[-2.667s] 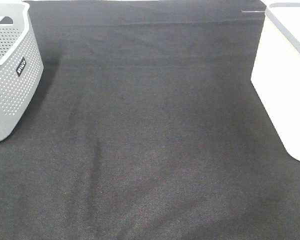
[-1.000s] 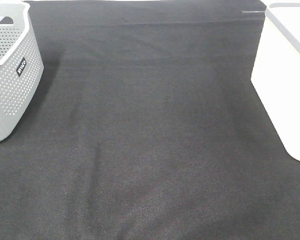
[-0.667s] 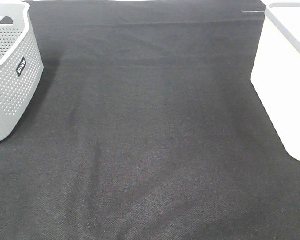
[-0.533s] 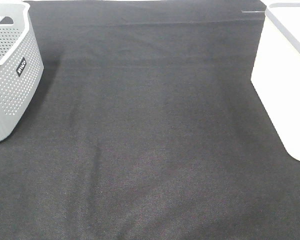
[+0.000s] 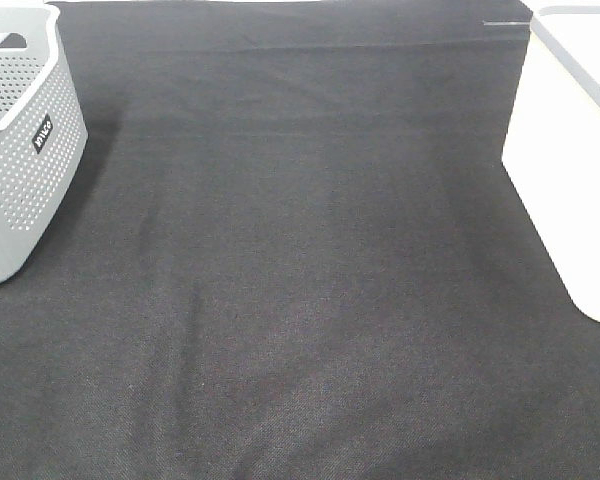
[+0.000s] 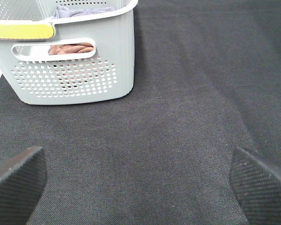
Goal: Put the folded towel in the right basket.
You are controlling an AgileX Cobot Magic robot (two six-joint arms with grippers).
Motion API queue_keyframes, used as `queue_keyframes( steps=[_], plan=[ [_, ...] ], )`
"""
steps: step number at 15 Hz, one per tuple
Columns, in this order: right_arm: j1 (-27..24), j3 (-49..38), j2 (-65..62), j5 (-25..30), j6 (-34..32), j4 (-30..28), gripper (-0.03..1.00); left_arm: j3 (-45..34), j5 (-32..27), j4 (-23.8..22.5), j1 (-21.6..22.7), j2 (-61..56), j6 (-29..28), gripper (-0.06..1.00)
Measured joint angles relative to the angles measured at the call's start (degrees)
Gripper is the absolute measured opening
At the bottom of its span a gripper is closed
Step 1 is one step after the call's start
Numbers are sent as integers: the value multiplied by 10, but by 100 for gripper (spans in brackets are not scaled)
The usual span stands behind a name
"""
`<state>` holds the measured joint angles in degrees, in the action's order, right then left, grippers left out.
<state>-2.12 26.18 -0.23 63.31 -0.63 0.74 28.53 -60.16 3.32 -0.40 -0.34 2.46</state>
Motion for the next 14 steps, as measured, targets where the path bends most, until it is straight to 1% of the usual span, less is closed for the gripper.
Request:
queue_keyframes(
  steps=[14],
  plan=[
    [0, 0, 0, 0, 0, 0, 96, 0, 0, 0, 0, 0, 0, 99]
  ],
)
